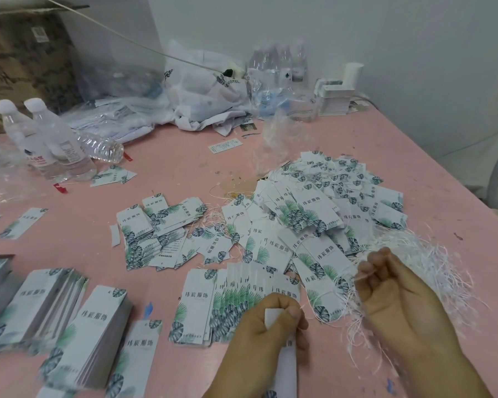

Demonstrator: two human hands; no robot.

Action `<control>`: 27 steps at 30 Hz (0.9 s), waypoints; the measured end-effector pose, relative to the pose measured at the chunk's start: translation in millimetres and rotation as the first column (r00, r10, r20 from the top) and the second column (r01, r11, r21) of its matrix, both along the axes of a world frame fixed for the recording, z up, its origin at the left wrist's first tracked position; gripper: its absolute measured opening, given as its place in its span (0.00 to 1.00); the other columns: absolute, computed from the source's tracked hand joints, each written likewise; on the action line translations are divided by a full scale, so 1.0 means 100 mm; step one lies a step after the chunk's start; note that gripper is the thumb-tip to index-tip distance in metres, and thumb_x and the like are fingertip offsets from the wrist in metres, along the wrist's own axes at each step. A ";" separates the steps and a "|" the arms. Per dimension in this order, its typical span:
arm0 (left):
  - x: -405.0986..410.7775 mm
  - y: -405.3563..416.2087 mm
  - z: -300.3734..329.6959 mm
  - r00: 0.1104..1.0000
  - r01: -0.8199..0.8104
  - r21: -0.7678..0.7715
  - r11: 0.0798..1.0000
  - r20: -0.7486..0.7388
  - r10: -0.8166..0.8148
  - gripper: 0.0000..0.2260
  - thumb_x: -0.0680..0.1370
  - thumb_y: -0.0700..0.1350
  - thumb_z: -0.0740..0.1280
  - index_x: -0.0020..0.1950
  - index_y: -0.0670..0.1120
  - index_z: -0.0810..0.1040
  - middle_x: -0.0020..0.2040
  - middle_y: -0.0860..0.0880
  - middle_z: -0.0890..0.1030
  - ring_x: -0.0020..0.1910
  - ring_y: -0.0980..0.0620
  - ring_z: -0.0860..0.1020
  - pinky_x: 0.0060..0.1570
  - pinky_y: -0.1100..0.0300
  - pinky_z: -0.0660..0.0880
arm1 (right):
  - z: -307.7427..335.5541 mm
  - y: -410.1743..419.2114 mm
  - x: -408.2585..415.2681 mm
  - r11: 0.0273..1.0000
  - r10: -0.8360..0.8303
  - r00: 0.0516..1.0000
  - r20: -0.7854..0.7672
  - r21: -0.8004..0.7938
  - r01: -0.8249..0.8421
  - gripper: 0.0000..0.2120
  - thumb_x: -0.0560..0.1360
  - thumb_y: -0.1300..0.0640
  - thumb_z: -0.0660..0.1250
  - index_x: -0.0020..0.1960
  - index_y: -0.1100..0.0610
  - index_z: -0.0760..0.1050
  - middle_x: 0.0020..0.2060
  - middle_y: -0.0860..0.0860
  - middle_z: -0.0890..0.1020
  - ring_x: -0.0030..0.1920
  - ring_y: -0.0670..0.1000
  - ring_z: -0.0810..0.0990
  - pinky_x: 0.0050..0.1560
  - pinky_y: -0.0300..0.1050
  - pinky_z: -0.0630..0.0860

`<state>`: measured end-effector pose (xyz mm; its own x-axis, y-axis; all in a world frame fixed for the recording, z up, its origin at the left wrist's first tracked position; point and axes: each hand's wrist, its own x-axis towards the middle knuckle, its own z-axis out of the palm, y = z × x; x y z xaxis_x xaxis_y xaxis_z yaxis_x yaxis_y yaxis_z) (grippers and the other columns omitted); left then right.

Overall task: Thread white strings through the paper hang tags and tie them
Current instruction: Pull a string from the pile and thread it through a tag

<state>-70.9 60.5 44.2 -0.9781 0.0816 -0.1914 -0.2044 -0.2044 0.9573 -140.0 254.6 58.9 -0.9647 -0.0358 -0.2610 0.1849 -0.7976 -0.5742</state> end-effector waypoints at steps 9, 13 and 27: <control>-0.01 0.03 0.03 0.998 -0.026 0.042 0.999 0.054 0.024 0.05 0.71 0.47 0.69 0.35 0.51 0.81 0.35 0.44 0.82 0.30 0.49 0.80 0.32 0.61 0.77 | -0.06 -0.37 0.39 0.526 0.424 0.885 -0.193 0.848 -0.067 0.09 0.65 0.60 0.73 0.44 0.49 0.83 0.27 0.48 0.73 0.26 0.44 0.71 0.28 0.34 0.69; -0.02 0.00 0.02 0.989 -0.041 0.072 0.997 0.142 0.031 0.06 0.71 0.46 0.72 0.40 0.44 0.80 0.33 0.39 0.81 0.28 0.47 0.79 0.30 0.61 0.77 | -0.12 -0.42 0.39 0.367 0.531 0.808 -0.256 0.929 0.054 0.14 0.67 0.57 0.74 0.48 0.41 0.84 0.38 0.49 0.78 0.32 0.42 0.72 0.33 0.34 0.69; 0.00 0.03 0.07 0.967 -0.105 0.149 0.983 0.245 0.066 0.13 0.81 0.43 0.60 0.50 0.39 0.83 0.36 0.33 0.82 0.31 0.42 0.82 0.30 0.55 0.80 | -0.17 -0.46 0.41 0.366 0.420 0.793 -0.442 0.882 0.298 0.12 0.70 0.65 0.72 0.44 0.47 0.83 0.37 0.43 0.78 0.26 0.38 0.73 0.30 0.28 0.69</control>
<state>-71.2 63.7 51.3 -0.9106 0.0478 -0.4105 -0.3971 -0.3767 0.8369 -99.5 209.1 41.5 -0.9142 -0.2009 0.3520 -0.3965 0.2631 -0.8795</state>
